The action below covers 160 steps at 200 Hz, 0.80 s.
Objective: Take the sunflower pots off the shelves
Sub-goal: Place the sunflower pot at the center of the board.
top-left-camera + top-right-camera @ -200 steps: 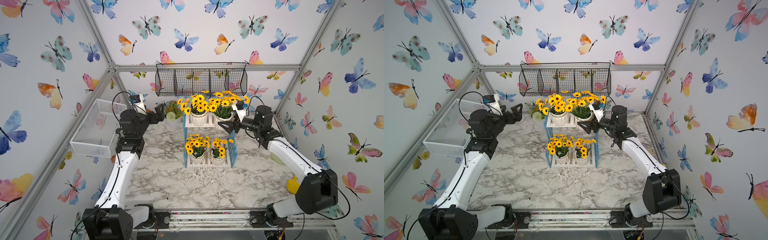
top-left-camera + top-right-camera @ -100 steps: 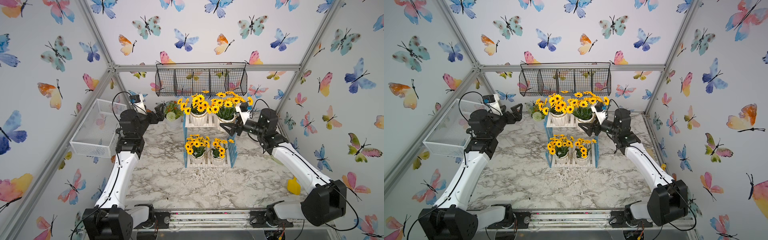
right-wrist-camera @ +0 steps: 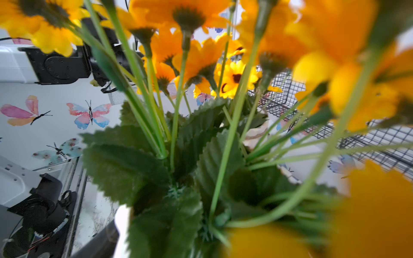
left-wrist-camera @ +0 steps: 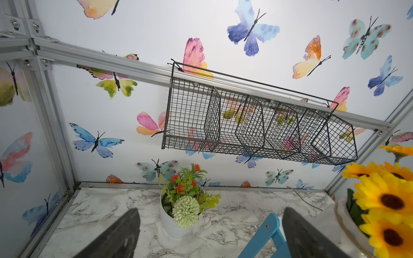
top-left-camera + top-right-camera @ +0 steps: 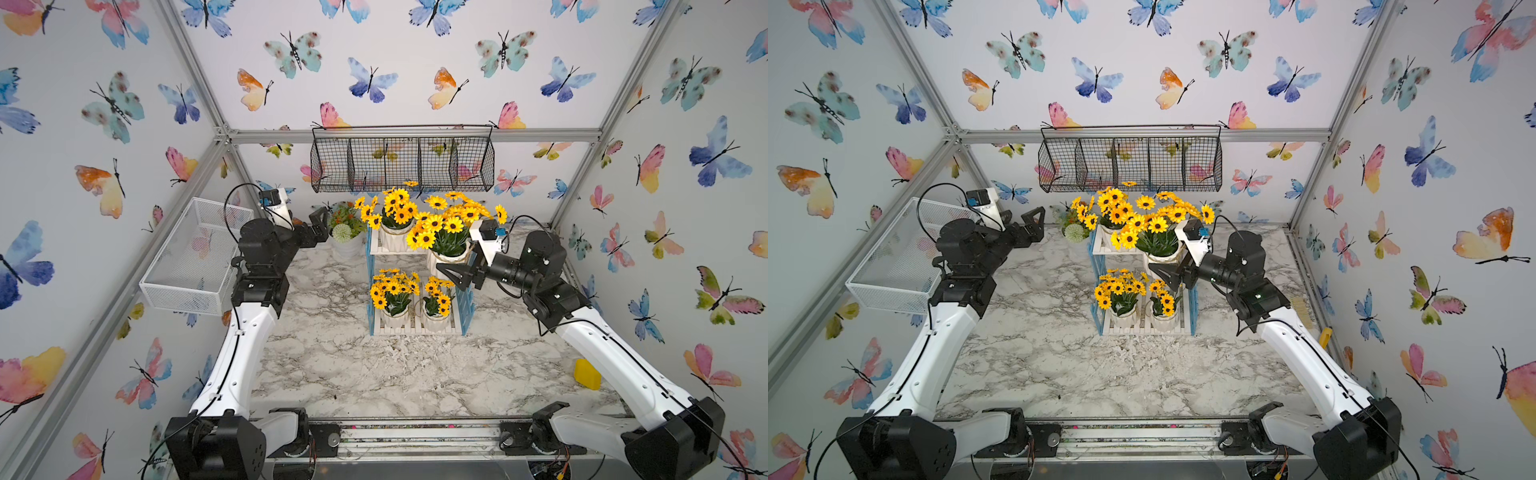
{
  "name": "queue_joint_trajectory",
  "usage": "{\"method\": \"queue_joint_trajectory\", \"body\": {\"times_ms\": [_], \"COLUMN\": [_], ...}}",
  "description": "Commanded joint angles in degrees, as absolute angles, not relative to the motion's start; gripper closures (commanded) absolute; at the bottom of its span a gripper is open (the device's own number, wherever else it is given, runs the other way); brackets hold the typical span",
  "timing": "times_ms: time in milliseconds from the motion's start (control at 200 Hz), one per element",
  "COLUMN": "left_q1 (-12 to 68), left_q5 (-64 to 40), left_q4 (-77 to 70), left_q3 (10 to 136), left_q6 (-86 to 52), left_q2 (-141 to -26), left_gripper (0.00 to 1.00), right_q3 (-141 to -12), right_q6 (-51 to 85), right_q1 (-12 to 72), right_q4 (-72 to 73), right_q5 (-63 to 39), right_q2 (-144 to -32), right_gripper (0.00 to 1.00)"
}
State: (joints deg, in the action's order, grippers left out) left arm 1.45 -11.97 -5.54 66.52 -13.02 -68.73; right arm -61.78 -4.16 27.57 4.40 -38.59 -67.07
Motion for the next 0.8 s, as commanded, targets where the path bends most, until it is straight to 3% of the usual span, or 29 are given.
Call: {"method": "queue_joint_trajectory", "body": {"times_ms": [0,355,796], "left_q1": [0.93,0.7,0.45], "left_q5": [-12.57,-12.66,-11.95], "left_q4": [-7.03,-6.68,-5.9], "left_q3": [66.45,66.09,65.13], "left_q6": [-12.53,-12.72,-12.66], "left_q2": [-66.92,-65.2,-62.16], "left_gripper": [0.02,0.02,0.02], "right_q3": [-61.25,-51.71,-43.14], "right_q6": [-4.69,-1.51,1.25], "right_q1": [30.24,37.33,50.1], "right_q4": [5.67,8.5,16.63], "right_q5": [-35.77,-33.73,-27.53], "right_q2": [-63.54,-59.08,-61.61], "right_gripper": [0.98,0.98,0.98]}}
